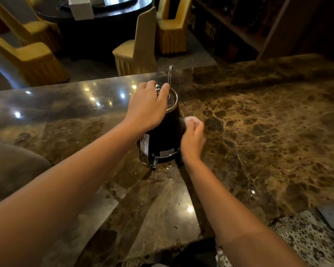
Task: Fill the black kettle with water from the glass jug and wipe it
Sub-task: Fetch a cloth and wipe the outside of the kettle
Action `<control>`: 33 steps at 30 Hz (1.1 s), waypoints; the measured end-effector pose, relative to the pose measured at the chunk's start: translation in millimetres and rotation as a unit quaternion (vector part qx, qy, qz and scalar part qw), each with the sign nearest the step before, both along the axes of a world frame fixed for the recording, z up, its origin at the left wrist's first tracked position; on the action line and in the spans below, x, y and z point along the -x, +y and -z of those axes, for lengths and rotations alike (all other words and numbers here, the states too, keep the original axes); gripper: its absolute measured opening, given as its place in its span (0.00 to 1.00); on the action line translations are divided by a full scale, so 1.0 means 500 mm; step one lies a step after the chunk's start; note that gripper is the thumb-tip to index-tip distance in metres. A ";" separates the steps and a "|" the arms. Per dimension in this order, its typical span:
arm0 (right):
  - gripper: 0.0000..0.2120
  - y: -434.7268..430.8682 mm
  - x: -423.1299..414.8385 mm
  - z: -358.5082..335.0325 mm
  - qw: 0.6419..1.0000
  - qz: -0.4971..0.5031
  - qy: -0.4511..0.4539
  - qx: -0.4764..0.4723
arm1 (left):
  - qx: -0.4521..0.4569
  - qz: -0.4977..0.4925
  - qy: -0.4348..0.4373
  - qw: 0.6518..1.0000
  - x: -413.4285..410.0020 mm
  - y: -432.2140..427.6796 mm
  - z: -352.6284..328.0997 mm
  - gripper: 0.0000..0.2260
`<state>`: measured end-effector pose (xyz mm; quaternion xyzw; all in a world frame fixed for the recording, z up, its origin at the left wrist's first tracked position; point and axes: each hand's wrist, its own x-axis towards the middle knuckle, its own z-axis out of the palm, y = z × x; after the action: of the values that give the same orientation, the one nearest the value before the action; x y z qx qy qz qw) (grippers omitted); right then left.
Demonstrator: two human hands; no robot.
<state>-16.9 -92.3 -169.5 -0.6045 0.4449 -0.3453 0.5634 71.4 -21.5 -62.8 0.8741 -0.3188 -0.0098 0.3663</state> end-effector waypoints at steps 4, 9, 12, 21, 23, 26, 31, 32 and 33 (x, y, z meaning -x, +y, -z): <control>0.17 0.092 0.013 -0.053 0.993 -0.029 -0.090 0.070 | 0.005 0.008 0.006 1.000 -0.002 0.001 0.003 0.19; 0.16 0.033 -0.044 -0.114 0.983 -0.040 -0.115 0.140 | -0.008 0.045 0.003 0.999 0.006 0.006 -0.010 0.19; 0.13 -0.039 -0.050 -0.065 0.994 -0.073 -0.042 0.073 | -0.008 0.041 0.015 0.999 0.002 0.003 -0.010 0.17; 0.20 0.168 0.054 -0.037 0.991 -0.069 -0.112 0.011 | 0.024 0.020 0.046 0.998 -0.002 0.003 -0.005 0.18; 0.22 0.150 0.030 -0.082 0.973 -0.116 -0.166 0.110 | 0.028 0.026 0.032 0.999 -0.004 0.006 -0.006 0.18; 0.19 0.065 -0.022 -0.120 0.973 -0.073 -0.149 0.162 | 0.020 0.039 0.016 0.999 -0.003 0.009 -0.006 0.17; 0.11 -0.043 -0.034 -0.060 0.994 -0.103 -0.018 0.017 | 0.020 0.034 0.013 0.999 -0.010 0.008 -0.003 0.18; 0.10 -0.041 -0.022 -0.043 0.995 -0.101 -0.006 -0.001 | 0.022 0.034 0.016 0.999 -0.012 0.008 -0.001 0.17; 0.09 -0.034 -0.005 -0.033 0.995 -0.102 0.003 -0.005 | 0.025 0.037 0.018 0.999 -0.013 0.010 -0.001 0.17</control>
<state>-14.5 -109.4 -152.8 -0.6451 0.3847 -0.2822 0.5968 77.9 -16.7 -62.5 0.8520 -0.3445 -0.0314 0.3931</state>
